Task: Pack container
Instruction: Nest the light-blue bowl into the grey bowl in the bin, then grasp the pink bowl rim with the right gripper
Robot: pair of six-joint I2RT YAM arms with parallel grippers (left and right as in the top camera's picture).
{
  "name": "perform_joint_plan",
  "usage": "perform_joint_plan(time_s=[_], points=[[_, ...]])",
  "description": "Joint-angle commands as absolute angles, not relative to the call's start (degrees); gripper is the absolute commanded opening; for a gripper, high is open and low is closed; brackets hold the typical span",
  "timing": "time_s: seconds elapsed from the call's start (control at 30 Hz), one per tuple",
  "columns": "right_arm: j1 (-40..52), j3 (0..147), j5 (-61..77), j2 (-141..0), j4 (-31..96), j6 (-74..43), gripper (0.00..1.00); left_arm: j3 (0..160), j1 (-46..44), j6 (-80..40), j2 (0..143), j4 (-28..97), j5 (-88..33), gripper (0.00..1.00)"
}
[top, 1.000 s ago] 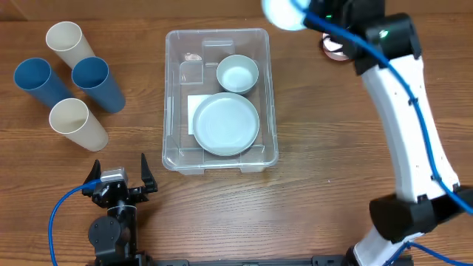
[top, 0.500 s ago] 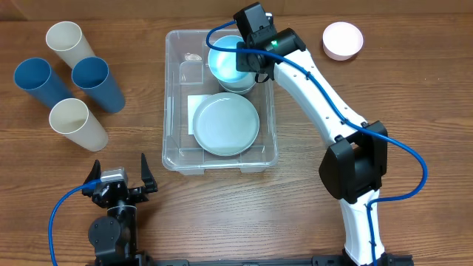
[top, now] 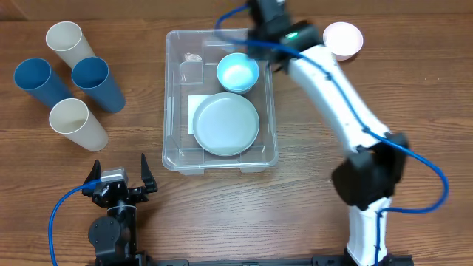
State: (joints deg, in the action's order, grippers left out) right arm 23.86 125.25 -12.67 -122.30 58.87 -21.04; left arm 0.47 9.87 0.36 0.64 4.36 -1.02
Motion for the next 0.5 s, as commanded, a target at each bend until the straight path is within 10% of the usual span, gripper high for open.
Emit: perform_joint_plan(time_s=[0.0,0.47], points=[[11.1,126.0,-11.9,-120.5,58.7,-24.7,0.52,0.3,10.3,1.1,0.2,4.5,-1.1,1.0],[-5.9,124.9,-2.9,-137.2,48.8,-25.3,0.43,0.3,10.3,1.1,0.2,4.5,-1.1,1.0]])
